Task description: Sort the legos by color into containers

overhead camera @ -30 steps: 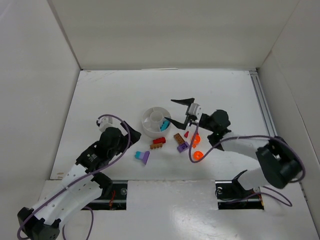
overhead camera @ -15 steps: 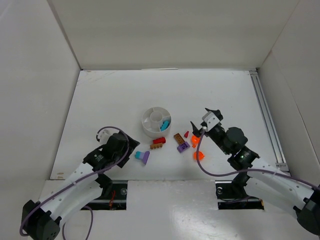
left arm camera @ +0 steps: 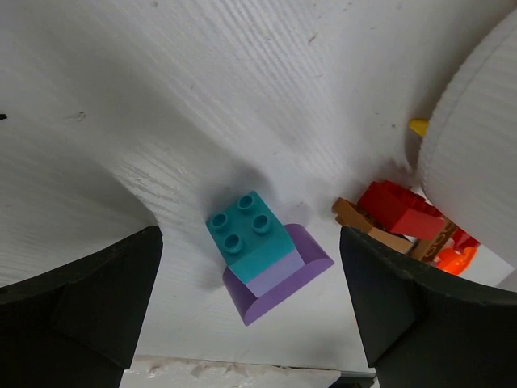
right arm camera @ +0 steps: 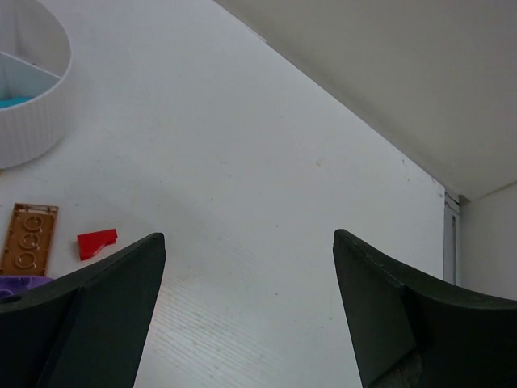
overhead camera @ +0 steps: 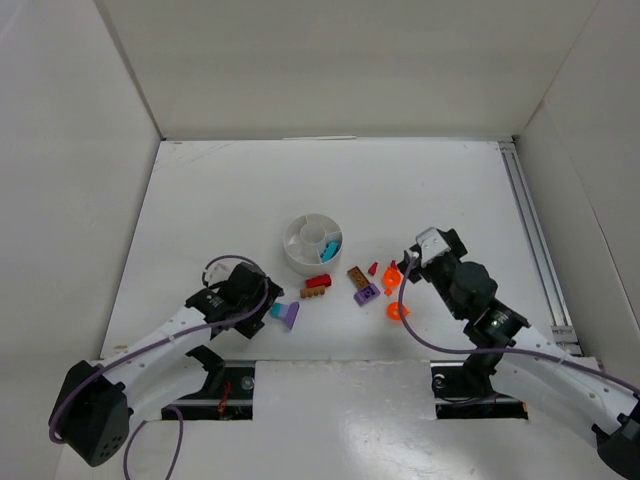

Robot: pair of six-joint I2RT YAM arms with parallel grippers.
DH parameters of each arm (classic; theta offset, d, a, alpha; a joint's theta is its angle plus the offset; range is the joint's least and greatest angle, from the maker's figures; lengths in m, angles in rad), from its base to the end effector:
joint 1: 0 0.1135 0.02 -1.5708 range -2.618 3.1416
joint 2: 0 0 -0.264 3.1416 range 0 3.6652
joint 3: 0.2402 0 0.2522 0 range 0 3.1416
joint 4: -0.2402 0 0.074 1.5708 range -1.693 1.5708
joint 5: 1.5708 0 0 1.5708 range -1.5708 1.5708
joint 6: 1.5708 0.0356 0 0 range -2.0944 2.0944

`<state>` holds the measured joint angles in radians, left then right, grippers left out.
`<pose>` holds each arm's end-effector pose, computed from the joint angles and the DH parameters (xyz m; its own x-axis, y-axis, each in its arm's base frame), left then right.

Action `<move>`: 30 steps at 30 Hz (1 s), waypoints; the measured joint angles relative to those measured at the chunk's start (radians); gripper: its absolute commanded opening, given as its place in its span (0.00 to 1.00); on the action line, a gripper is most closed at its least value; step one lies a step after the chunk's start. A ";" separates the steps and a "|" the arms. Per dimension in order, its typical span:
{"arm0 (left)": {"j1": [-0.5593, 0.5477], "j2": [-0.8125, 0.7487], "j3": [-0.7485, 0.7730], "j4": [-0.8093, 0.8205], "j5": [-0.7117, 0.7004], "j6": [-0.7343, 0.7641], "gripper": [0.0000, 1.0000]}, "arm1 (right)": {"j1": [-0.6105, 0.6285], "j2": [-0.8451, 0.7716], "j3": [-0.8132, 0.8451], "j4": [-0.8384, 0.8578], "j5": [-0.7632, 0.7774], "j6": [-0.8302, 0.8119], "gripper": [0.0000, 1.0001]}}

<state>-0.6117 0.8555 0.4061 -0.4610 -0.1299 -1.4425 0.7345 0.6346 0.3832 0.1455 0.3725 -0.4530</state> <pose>0.1341 -0.0885 0.1741 -0.5830 -0.7923 -0.1799 -0.5767 0.5595 -0.5953 0.1320 0.1017 0.2559 0.0851 -0.4724 -0.8773 -0.3541 0.8086 -0.4698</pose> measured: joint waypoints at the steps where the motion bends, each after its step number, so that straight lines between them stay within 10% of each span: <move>1: 0.000 0.017 0.000 0.000 0.004 -0.001 0.89 | 0.000 -0.005 0.000 -0.008 0.014 0.002 0.89; 30: 0.000 0.314 0.211 -0.084 0.032 0.035 0.23 | 0.000 -0.104 -0.024 -0.113 0.150 0.012 0.91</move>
<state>-0.6117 1.1694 0.6167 -0.5449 -0.0982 -1.4078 0.7345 0.5308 0.3595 0.0322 0.5228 -0.4412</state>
